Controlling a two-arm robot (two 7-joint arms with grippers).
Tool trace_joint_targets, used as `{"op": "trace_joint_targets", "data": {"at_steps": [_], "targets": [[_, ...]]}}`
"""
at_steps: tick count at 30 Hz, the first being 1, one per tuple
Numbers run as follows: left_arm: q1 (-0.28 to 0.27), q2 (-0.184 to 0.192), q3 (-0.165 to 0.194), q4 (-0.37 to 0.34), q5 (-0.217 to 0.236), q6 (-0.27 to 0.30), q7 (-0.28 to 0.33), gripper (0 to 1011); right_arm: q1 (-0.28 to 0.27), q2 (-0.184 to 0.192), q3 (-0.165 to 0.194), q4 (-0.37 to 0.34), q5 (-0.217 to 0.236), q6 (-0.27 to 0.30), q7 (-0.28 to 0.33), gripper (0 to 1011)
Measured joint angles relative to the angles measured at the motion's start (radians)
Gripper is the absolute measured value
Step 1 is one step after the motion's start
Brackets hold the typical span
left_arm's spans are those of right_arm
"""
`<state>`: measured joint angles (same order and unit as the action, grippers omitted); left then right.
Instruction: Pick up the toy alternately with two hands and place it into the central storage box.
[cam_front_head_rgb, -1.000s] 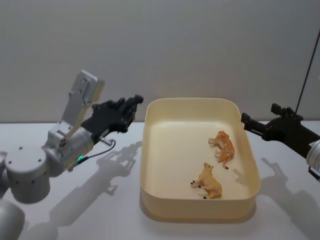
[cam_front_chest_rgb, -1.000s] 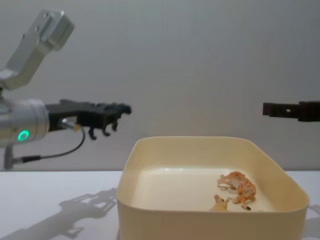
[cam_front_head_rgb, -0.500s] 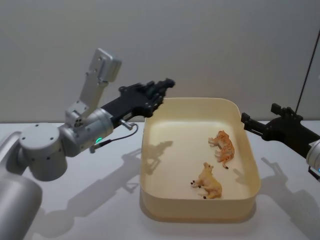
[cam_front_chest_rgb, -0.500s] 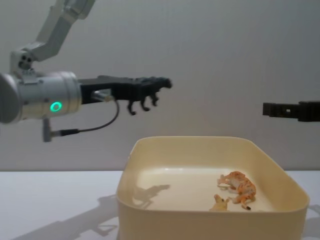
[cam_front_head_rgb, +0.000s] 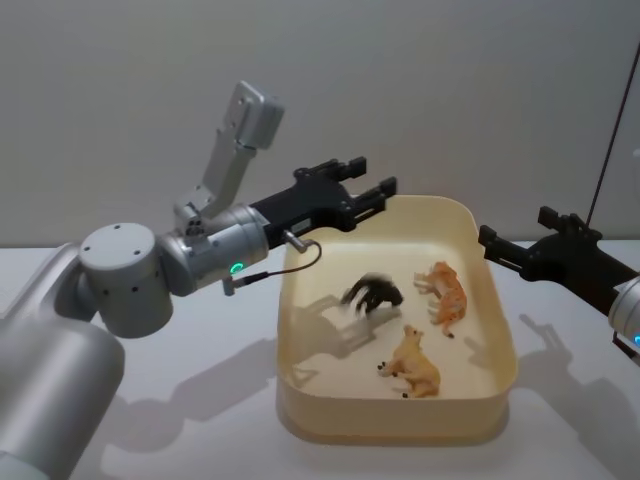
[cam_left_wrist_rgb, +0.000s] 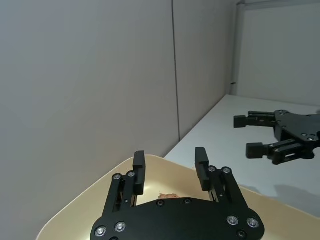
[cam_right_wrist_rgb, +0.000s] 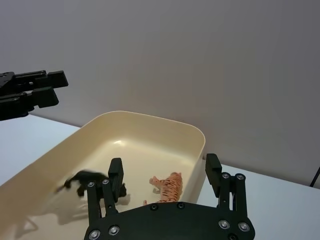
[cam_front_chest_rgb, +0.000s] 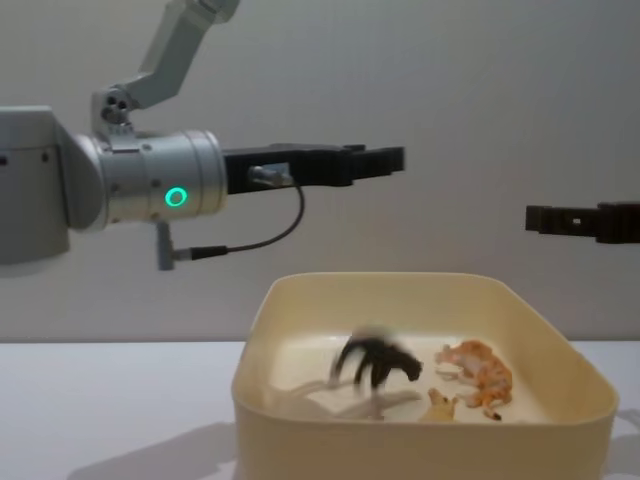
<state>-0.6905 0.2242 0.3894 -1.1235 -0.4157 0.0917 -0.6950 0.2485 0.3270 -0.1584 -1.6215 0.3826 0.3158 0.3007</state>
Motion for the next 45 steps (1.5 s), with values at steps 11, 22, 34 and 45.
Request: {"op": "trace_joint_targets", "data": {"at_steps": [11,22,34,45], "targets": [[-0.033,-0.027,0.015,0.047,-0.02,0.005,-0.055,882,0.0,0.0,0.0,0.0,0.0,0.0,0.0,1001],[-0.047,-0.039,0.021,0.068,-0.029,0.007,-0.079,1001,0.0,0.0,0.0,0.0,0.0,0.0,0.0,1001],[-0.054,-0.044,0.024,0.075,-0.033,0.008,-0.089,1002,0.0,0.0,0.0,0.0,0.0,0.0,0.0,1001],[-0.055,-0.045,0.025,0.079,-0.034,0.008,-0.093,1002,0.0,0.0,0.0,0.0,0.0,0.0,0.0,1001]]}}
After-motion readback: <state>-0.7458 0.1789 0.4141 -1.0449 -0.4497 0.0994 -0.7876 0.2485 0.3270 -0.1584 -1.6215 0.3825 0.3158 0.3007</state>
